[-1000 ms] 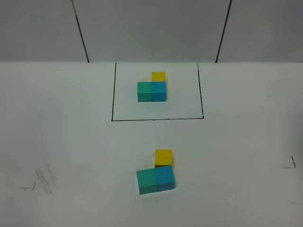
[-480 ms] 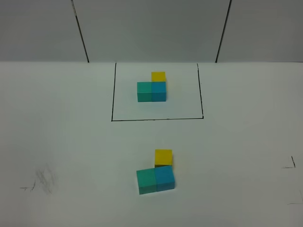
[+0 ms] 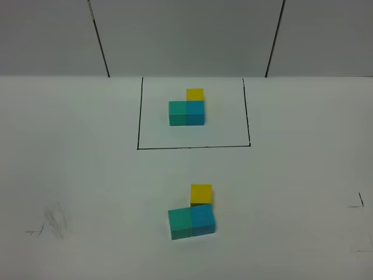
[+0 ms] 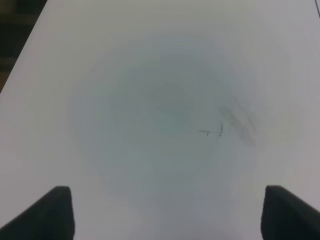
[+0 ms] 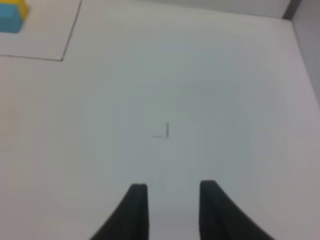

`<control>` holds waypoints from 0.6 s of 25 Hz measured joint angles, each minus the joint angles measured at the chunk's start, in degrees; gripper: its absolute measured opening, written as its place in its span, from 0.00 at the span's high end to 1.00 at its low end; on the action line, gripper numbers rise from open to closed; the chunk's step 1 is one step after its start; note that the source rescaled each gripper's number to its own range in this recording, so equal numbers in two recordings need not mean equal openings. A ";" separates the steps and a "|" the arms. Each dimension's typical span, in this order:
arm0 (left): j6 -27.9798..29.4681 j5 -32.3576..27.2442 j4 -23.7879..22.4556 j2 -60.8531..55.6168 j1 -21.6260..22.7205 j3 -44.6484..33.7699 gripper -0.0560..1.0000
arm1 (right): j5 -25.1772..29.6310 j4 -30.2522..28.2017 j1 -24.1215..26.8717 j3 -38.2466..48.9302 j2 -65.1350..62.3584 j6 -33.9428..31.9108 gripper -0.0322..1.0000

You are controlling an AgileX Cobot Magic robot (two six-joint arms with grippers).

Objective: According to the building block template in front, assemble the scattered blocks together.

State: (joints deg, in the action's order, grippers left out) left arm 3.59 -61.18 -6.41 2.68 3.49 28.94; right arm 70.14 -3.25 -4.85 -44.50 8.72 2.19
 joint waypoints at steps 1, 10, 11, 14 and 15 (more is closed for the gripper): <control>0.00 0.00 0.00 0.00 0.00 0.00 0.33 | 0.07 1.46 0.00 1.94 -1.53 0.00 0.97; -0.05 0.00 0.00 0.00 0.00 0.00 0.33 | -0.61 2.27 0.00 13.49 -8.87 0.05 0.97; -0.05 0.00 0.00 0.00 0.00 0.00 0.33 | -0.95 2.23 0.00 13.65 -8.89 0.05 0.97; -0.09 0.00 0.00 0.00 0.00 0.00 0.33 | -2.01 2.29 0.00 13.78 -8.96 0.05 0.97; -0.09 0.00 0.00 0.00 0.00 0.00 0.33 | -2.74 2.34 0.00 13.83 -9.00 0.05 0.97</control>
State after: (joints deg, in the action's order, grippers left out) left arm 3.50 -61.18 -6.41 2.68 3.49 28.94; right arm 67.40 -0.91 -4.85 -30.67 -0.28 2.24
